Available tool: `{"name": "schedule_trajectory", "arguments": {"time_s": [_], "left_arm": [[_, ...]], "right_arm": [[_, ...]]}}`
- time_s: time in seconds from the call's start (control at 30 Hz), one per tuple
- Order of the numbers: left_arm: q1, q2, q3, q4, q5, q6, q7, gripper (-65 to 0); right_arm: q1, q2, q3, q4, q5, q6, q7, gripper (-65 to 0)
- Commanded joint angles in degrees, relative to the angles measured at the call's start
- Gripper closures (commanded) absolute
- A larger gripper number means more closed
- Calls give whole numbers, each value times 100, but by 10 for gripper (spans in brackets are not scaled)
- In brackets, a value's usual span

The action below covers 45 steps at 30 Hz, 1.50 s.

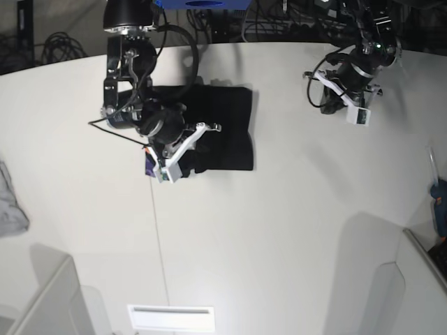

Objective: Fold the T-shirt properly
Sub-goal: 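Release the left gripper and lift it away from the shirt, then press and flip the folded bundle over with the right gripper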

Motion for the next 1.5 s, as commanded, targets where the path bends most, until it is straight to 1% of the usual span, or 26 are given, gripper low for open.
{"name": "schedule_trajectory", "arguments": {"time_s": [0.0, 0.03, 0.17, 0.23, 0.3, 0.33, 0.37, 0.43, 0.73, 0.87, 0.97, 1.03, 1.1, 1.2, 1.37, 1.47], "left_arm": [[84, -76, -169, 107, -140, -18, -109, 0], [119, -85, -319, 98, -237, -27, -109, 0], [145, -103, -609, 71, -255, -35, -109, 0], [145, -217, -591, 45, -255, -35, -109, 0], [145, -234, -582, 45, -255, -35, -109, 0], [145, -234, -582, 45, -255, -35, -109, 0], [145, -234, -582, 45, -255, -35, -109, 0], [145, -234, -582, 45, -255, -35, -109, 0], [145, -243, -591, 45, -255, -35, -109, 0], [145, -243, -582, 45, -255, -35, -109, 0], [145, -243, -573, 45, -255, -35, -109, 0], [145, -243, -591, 45, -255, -35, -109, 0], [163, -252, -609, 45, -255, -35, -109, 0], [233, -252, -617, 45, -255, -35, -109, 0], [260, -252, -617, 36, -255, -35, -109, 0], [260, -252, -617, 36, -255, -35, -109, 0]], "right_arm": [[66, -38, -12, 110, 110, 6, 100, 0], [49, -38, -12, 119, 110, 6, 100, 0], [57, -47, -12, 189, 172, 15, 100, 0], [49, -47, -12, 339, 488, -3, 91, 0], [40, -38, -12, 453, 699, -21, 56, 0], [40, -38, -12, 470, 691, -82, 56, 0], [40, -38, -12, 453, 699, -240, 73, 0], [49, -38, -21, 435, 717, -434, 100, 0], [-83, -38, -30, 391, 726, -486, 91, 0], [-110, -29, -434, 365, 726, -495, 109, 0], [-119, -29, -636, 356, 699, -557, 443, 0], [-119, -20, -742, 312, 691, -847, 601, 0], [-83, -3, -821, 180, 708, -979, 689, 0], [-75, 6, -821, 22, 708, -979, 785, 0], [-83, 6, -812, -4, 699, -979, 794, 0], [-83, 6, -812, -4, 699, -988, 970, 0]]}}
